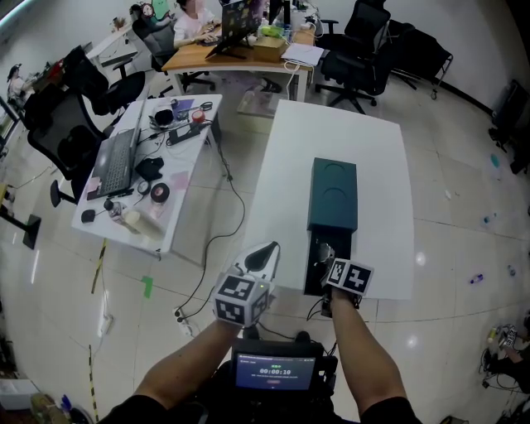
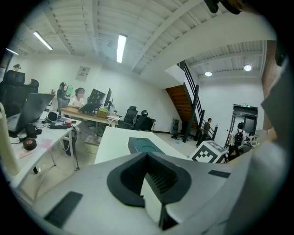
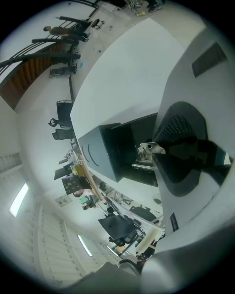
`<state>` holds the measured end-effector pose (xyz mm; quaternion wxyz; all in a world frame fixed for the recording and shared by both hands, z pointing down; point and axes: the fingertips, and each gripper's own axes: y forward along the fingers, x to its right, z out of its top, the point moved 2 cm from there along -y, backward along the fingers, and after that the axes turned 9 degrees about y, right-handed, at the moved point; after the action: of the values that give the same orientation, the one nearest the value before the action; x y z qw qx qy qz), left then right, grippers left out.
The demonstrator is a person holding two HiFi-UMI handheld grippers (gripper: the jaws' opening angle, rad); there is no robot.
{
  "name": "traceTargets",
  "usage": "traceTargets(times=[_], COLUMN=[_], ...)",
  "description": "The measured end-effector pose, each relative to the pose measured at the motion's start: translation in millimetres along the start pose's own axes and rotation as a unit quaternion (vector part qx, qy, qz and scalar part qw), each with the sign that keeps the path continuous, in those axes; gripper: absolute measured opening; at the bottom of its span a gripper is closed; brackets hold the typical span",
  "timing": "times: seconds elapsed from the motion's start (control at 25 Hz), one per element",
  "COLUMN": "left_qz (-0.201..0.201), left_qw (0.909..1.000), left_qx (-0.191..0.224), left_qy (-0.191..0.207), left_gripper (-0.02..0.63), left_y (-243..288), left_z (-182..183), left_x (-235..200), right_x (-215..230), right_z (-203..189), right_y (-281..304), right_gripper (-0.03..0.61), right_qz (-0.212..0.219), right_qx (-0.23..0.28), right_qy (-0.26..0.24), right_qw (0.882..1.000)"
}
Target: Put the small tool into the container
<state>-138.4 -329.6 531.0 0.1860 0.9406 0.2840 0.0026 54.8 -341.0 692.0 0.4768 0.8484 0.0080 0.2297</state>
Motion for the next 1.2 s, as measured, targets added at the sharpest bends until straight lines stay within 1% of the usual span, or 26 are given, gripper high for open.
traceTargets(times=[0.16,0.24,0.28,0.32,0.52,0.68,0.84,1.04,1.2], left_qz=[0.0,-0.001,-0.002,-0.002,-0.004,0.001,0.004,-0.004,-0.005], left_qw=[1.0,1.0,1.0,1.0,1.0,1.0,0.9999,1.0,0.9999], left_qx=[0.001,0.002,0.002,0.001,0.003,0.004,0.003,0.005,0.003], left_qy=[-0.002,-0.004,-0.005,-0.005,-0.005,-0.008,-0.009,-0.008,-0.01], left_gripper=[0.023,0.023,0.023,0.023,0.023,0.023,0.023,0.023,0.023], left_y=[0,0,0,0,-3,-7,-6,-6,-6], left_z=[0,-1,-2,-2,-1,-3,-3,-1,-3], left_x=[-3,-3,-3,-3,-6,-17,-18,-13,-12], right_x=[-2,-2,-1,-1,0,-3,-3,-1,3], right_z=[-3,-3,-3,-3,-1,0,0,0,0], right_y=[2,4,6,7,9,6,4,-2,-1], right_gripper=[0.094,0.097,0.12,0.125,0.123,0.123,0.123,0.124,0.124], right_qz=[-0.004,-0.017,-0.026,-0.035,-0.053,-0.043,-0.031,-0.031,-0.045], right_qx=[-0.007,-0.015,-0.018,-0.021,-0.012,0.002,0.005,0.007,0.001], right_qy=[0.0,0.001,0.001,0.001,0.011,0.018,0.014,0.016,0.006], right_qw=[1.0,1.0,0.999,0.999,0.998,0.999,0.999,0.999,0.999])
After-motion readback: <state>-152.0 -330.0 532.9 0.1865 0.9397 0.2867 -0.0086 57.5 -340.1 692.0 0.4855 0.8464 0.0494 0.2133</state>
